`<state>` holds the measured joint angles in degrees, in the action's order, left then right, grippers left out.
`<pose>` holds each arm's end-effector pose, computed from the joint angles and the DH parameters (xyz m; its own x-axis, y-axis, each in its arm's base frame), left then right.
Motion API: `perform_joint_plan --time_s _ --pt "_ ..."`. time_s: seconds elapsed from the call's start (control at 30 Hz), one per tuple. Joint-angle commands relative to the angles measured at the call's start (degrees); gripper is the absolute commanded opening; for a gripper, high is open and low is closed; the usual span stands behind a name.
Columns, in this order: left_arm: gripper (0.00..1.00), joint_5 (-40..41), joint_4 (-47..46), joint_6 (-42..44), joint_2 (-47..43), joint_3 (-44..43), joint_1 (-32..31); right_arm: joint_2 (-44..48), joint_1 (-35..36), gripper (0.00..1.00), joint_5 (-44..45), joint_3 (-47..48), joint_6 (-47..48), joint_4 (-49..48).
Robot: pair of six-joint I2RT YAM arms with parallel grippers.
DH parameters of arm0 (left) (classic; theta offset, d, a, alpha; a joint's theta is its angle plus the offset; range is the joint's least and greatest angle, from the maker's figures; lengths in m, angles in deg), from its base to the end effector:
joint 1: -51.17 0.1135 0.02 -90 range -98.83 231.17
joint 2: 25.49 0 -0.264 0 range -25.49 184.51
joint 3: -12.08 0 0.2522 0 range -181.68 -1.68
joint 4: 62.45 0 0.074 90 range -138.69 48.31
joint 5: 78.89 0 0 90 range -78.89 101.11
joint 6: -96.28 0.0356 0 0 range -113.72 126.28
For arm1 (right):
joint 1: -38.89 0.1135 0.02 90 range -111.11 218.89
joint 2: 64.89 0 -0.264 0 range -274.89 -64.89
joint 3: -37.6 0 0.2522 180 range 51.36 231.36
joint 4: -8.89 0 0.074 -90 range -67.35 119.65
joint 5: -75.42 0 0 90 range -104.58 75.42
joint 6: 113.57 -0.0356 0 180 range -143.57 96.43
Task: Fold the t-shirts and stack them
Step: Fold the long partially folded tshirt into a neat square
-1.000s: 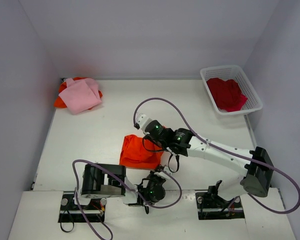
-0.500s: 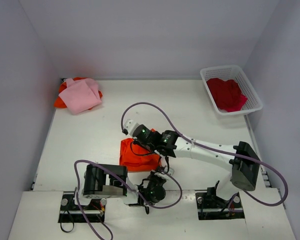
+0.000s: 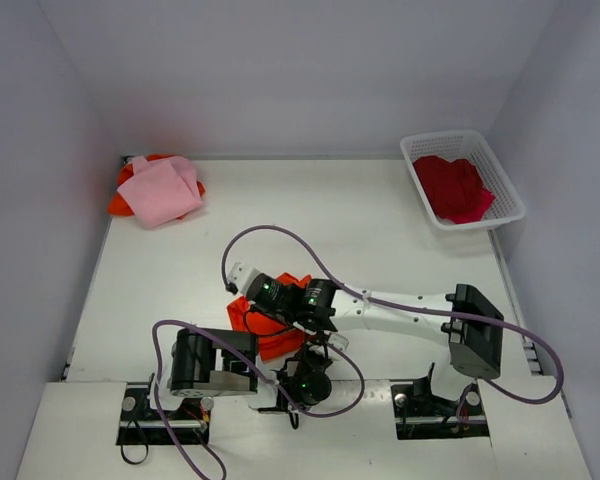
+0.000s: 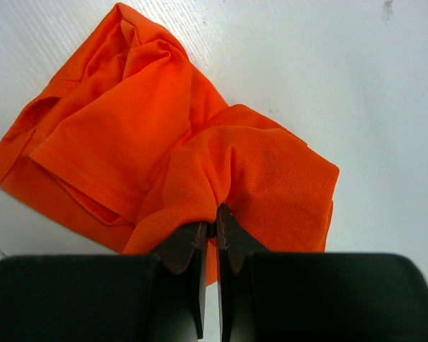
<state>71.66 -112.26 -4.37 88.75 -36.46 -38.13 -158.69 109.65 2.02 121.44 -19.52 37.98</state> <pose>0.0349 -0.3198 0.0993 -0.0923 0.1132 -0.9893 0.4725 0.8795 0.0566 0.1315 0.3458 0.2652 -0.1483 -0.6304 -0.7619 -0.8443 0.4819 -0.2344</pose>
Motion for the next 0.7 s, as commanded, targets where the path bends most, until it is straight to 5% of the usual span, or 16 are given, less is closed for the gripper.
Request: perform_joint_plan --time_s 0.0,0.67 --pt "0.0 1.8 -4.2 -0.6 -0.8 -1.3 -0.4 -0.8 2.1 0.0 -0.3 1.9 -2.4 -1.9" --pt "0.0 2.7 -4.5 -2.1 -0.9 -0.2 -0.4 -10.4 9.9 0.0 -1.1 2.2 -9.8 -5.0"
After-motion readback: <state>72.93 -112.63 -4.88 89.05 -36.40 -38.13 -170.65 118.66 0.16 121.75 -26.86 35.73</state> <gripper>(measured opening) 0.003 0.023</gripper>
